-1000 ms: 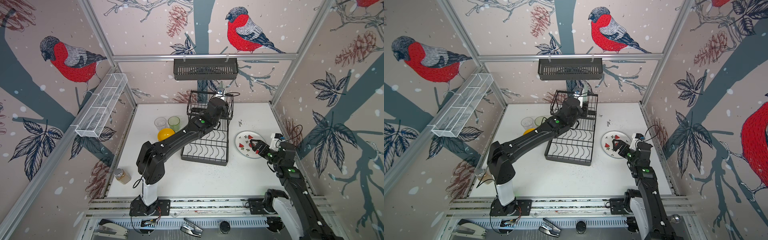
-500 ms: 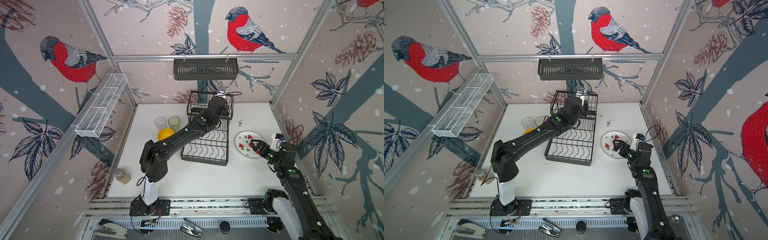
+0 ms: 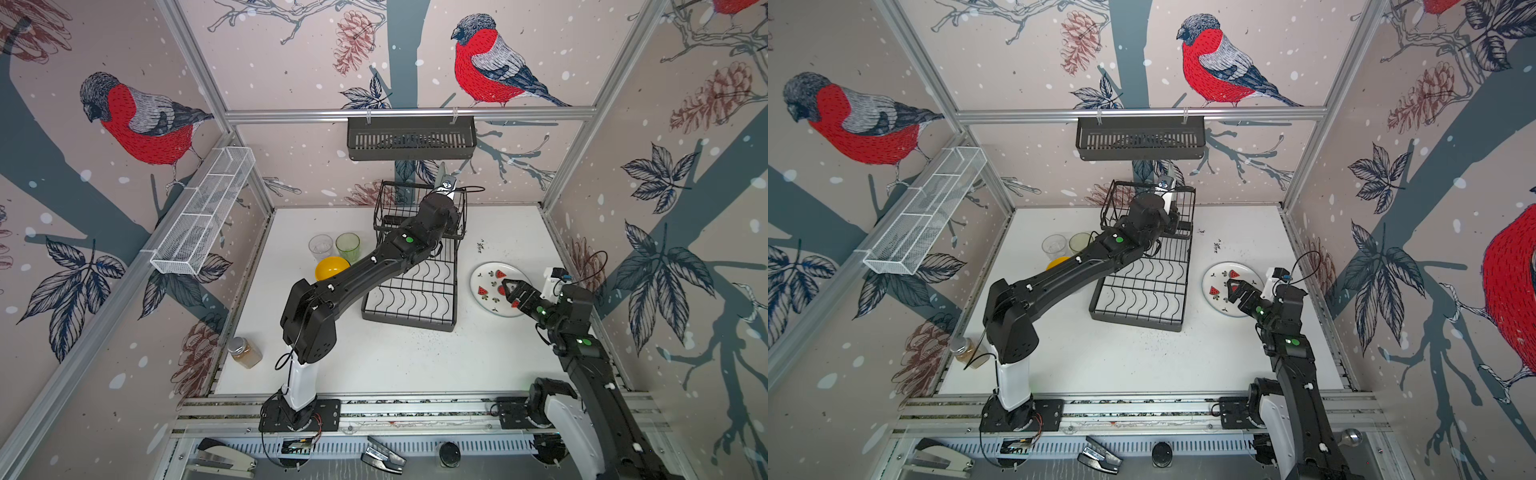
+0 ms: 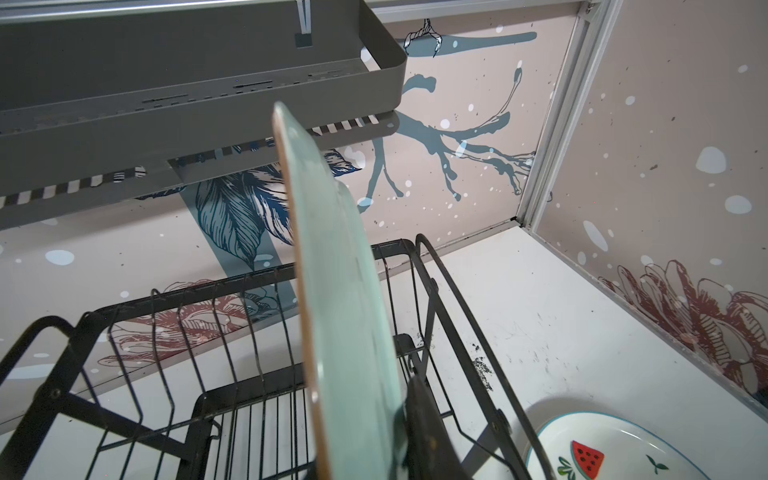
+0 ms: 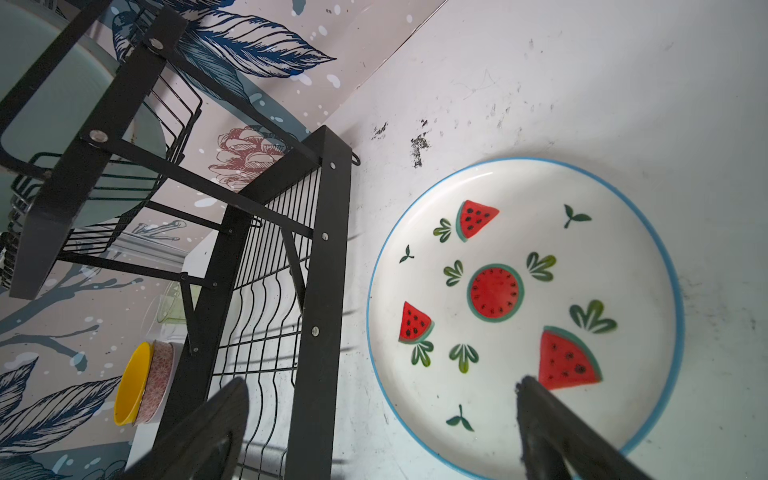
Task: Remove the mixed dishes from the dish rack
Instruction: 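Close the left gripper on the pale green plate rim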
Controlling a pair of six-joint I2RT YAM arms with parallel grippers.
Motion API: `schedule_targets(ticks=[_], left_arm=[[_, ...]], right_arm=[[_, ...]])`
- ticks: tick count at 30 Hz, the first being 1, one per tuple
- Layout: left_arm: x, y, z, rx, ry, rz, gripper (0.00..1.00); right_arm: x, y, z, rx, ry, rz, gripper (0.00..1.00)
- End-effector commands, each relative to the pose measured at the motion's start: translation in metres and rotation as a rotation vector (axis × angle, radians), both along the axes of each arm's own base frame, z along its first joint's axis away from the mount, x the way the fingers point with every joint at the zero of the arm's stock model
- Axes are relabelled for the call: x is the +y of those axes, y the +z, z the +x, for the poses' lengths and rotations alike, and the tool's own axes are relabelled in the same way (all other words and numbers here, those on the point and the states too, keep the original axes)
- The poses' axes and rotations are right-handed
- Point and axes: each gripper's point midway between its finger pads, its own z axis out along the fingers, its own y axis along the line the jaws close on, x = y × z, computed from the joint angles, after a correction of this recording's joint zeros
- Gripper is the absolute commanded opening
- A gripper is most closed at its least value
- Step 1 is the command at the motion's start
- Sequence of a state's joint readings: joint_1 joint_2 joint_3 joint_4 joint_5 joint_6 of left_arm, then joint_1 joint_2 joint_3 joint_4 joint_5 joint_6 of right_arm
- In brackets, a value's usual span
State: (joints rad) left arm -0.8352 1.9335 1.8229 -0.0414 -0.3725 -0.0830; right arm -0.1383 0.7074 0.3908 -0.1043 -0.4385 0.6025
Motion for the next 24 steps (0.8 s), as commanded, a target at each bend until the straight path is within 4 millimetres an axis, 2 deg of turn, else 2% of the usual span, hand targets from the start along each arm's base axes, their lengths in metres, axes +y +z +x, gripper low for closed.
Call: schedule_targets(ticks=[1,3,4,12,24], left_arm=[[0.004,0.011,0.001,-0.041,0.003,0.021,0.08],[0.004,0.013,0.0,-0.047,-0.002,0.023,0.08],[0.003,0.013,0.0,-0.049,-0.008,0.027,0.0],[0.001,0.022,-0.006,-0.077,-0.05,0.017,0.0],[0.013,0.058,-0.015,-0.217,-0.055,0.013,0.0]], right_arm=[[-0.004,0.001,0.001,-0.006,-0.018,-0.01,1.0],[-0.004,0.0,0.001,-0.005,-0.019,-0.009,1.0],[-0.005,0.0,0.001,-0.004,-0.021,-0.009,1.0],[-0.005,0.001,0.002,-0.004,-0.02,-0.003,1.0],[-0.006,0.002,0.002,-0.005,-0.027,0.003,0.99]])
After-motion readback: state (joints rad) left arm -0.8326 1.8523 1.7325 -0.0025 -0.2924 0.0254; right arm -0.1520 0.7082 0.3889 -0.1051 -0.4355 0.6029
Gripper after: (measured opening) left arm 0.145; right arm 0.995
